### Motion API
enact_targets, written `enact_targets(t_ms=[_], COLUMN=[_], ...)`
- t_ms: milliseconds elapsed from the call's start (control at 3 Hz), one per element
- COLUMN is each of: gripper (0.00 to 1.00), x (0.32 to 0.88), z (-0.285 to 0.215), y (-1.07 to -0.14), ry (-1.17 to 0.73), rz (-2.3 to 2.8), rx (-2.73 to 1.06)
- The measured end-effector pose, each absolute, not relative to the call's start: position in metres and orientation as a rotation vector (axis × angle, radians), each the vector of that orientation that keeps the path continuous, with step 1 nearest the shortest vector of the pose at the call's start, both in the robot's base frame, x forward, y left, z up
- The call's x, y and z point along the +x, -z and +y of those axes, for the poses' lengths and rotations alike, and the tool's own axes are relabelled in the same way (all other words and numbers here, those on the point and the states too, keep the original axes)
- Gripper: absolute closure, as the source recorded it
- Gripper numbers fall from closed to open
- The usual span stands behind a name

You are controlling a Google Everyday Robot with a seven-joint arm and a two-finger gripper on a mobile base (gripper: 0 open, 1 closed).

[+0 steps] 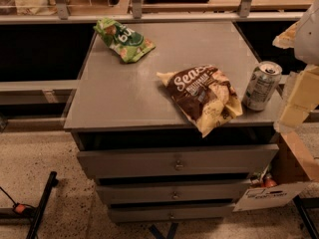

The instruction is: Move green rice chip bag near brown chip bag

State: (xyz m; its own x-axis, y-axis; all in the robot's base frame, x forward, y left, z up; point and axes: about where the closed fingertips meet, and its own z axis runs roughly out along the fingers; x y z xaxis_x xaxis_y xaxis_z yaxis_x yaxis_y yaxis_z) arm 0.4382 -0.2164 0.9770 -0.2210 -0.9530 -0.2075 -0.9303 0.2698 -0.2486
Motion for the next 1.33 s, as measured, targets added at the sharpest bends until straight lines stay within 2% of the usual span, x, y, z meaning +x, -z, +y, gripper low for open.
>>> enact_targets(t_ms=[667,1333], gripper=[0.00,0.00], x=[0.450,0.572], z=[-0.211,-0.163], y=[-0.975,-0.973], ry=[0.079,0.011], rz=[2.208,2.124], rx=[-1.701,-1.523])
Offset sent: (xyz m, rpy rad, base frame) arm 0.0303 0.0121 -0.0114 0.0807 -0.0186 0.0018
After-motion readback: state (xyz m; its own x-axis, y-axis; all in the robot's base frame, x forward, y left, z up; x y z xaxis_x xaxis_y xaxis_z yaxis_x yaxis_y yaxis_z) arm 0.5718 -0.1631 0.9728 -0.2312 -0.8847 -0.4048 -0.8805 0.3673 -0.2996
